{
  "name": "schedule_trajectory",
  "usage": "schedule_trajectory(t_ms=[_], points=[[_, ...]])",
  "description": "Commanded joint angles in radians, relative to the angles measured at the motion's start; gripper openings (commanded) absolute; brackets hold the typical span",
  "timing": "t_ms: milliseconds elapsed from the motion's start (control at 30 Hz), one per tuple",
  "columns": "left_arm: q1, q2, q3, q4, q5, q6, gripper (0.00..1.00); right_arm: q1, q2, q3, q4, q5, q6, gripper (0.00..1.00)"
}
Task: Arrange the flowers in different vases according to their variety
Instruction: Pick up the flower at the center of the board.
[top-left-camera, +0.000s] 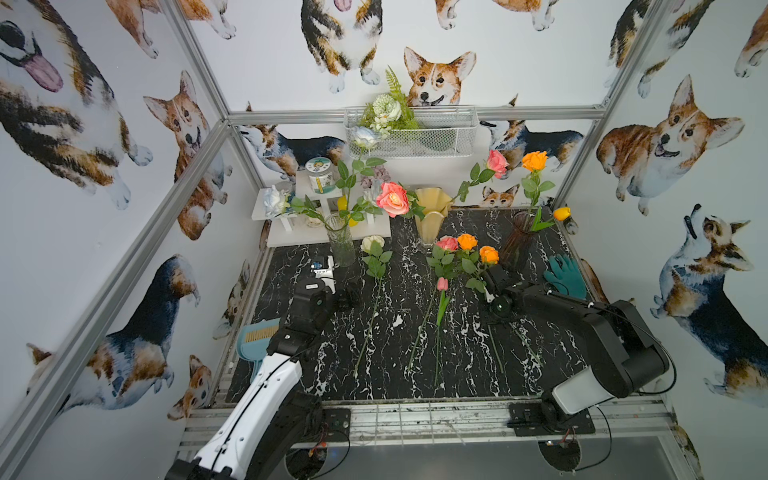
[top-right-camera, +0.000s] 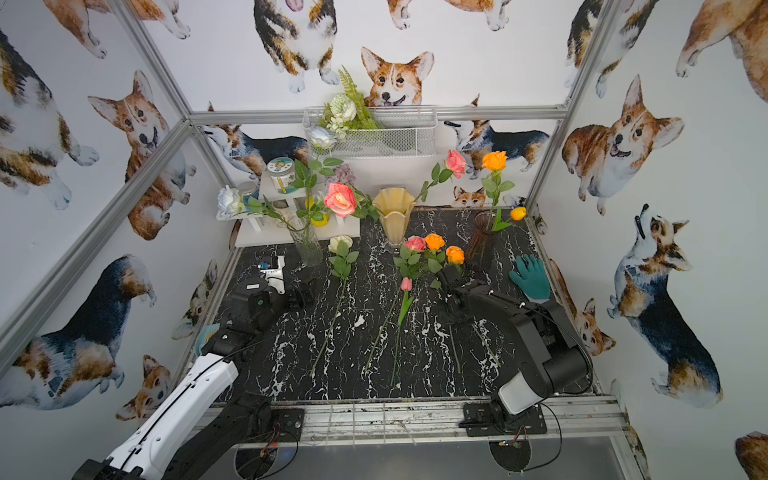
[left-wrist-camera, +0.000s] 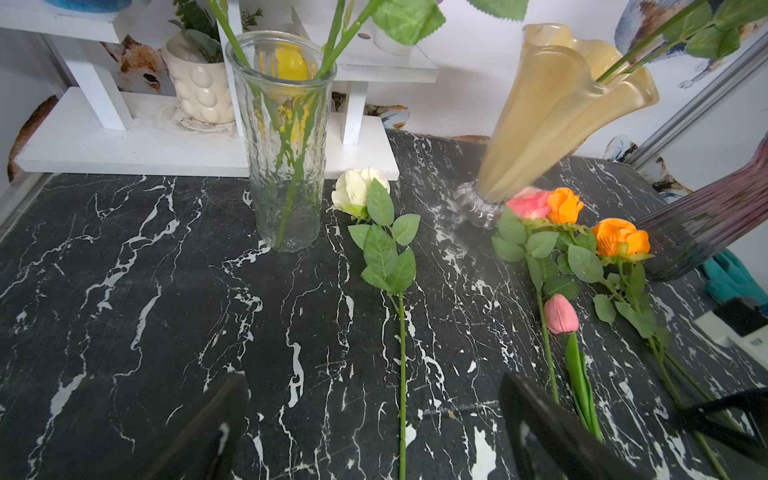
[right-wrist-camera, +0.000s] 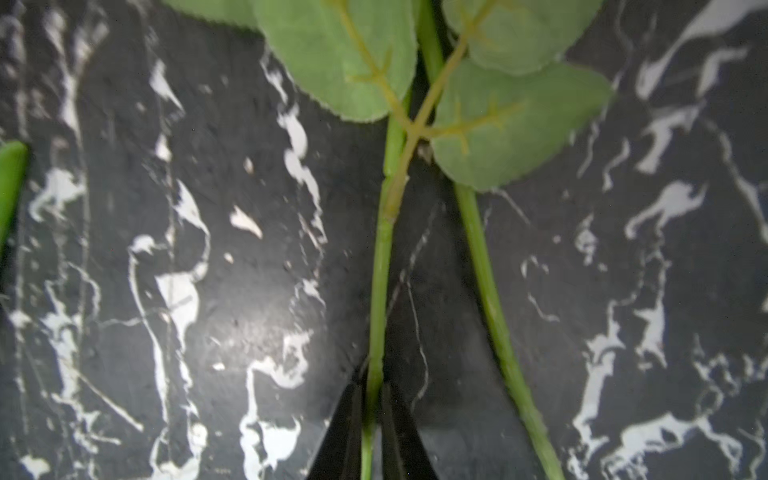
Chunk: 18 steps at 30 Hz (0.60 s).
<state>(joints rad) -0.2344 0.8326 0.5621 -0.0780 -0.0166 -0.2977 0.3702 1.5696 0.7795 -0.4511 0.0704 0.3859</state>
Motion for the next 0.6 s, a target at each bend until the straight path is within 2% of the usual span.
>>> schedule_trajectory(t_ms=[0, 233, 567], points=[[0.001, 0.003, 0.002, 0.008, -0.001, 0.000, 1.00, 0.002, 0.063, -0.038, -0.072, -0.085, -0.005, 0.02], [0.001, 0.010, 0.004, 0.006, 0.000, 0.002, 1.00, 0.002, 0.021, -0.047, -0.021, -0.095, 0.010, 0.00], [0.001, 0.015, 0.005, 0.006, 0.000, 0.000, 1.00, 0.002, -0.225, -0.004, -0.028, -0.054, 0.055, 0.00]])
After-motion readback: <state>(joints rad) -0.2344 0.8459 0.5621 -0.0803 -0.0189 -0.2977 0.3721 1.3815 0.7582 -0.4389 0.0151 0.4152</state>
